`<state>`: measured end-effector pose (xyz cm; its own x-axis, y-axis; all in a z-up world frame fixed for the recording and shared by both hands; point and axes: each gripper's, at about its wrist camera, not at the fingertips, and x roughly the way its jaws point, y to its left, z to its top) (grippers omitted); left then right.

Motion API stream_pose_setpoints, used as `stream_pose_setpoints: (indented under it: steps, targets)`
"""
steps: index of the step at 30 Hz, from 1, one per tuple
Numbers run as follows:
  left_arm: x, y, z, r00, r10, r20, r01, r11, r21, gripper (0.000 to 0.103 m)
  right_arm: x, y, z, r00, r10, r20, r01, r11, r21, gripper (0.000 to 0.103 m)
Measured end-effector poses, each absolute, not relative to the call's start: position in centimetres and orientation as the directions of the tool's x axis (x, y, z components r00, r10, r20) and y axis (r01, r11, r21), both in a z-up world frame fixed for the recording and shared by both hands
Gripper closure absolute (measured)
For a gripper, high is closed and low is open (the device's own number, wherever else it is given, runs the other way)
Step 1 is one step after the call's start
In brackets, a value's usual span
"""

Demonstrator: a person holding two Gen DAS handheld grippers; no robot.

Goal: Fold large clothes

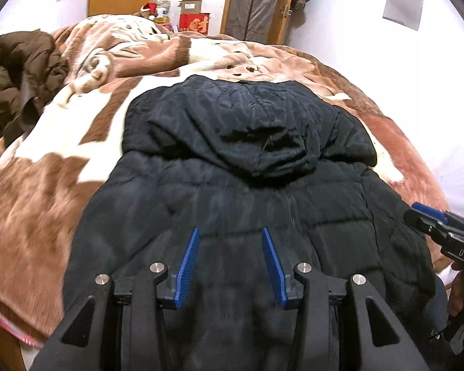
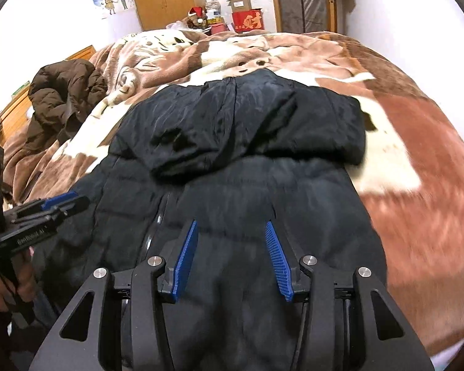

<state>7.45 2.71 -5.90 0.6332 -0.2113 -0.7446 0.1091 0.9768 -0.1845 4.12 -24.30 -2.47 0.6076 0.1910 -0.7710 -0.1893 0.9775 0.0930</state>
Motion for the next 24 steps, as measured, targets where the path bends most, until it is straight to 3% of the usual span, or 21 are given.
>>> stream_pose_setpoints:
  steps: [16,24]
  targets:
    - [0.8,4.6,-5.2,0.654,-0.121,-0.747,0.068,0.993,-0.101,0.058,-2.2,-28.2,-2.8,0.620,0.152,-0.770,-0.095,0.988,0.119,0.054]
    - [1.6,7.2,-6.5,0.653,-0.060,-0.755,0.007,0.997,-0.074,0.047,-1.8,-31.2,-3.5,0.612,0.105,-0.784,-0.010,0.992,0.125,0.049]
